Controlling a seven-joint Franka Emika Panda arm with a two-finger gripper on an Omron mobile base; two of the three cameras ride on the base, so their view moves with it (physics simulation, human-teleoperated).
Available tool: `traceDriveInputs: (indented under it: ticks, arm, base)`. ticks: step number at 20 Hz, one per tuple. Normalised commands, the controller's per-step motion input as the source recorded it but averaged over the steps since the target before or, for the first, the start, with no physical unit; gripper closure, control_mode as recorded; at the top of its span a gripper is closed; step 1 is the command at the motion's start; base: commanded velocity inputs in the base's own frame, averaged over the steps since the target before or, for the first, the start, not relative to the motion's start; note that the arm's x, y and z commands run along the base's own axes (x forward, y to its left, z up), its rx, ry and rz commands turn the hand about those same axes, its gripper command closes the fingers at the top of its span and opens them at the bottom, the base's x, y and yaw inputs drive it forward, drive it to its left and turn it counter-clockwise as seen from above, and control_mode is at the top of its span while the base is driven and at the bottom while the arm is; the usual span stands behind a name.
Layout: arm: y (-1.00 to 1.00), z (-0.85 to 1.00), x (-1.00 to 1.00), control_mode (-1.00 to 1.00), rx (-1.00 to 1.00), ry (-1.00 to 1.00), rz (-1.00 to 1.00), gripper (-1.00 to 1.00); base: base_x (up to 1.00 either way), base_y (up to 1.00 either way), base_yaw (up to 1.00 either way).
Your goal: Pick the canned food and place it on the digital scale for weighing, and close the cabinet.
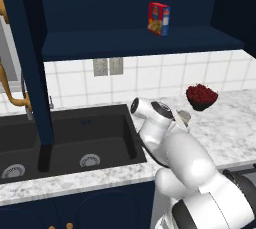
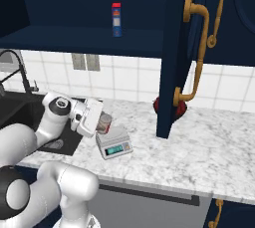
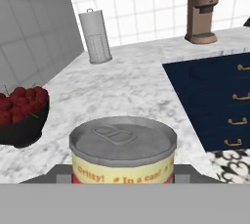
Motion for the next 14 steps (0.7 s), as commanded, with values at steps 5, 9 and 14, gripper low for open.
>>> traceDriveInputs:
  ticks: [5,9,14]
  arm:
    - [-0.12,-0.34,0.24,-1.0,-0.06,0.0,-0.01,1.0]
    - [0.03,-0.38,0.28,-1.0,-0.14,0.0,0.0,1.0]
    - [0.01,-0.2,0.19,-1.0,-0.11,0.0,0.0,1.0]
  base:
    - [0.0,0.0,0.0]
    - [0.0,0.0,0.0]
    - [0.0,0.0,0.0]
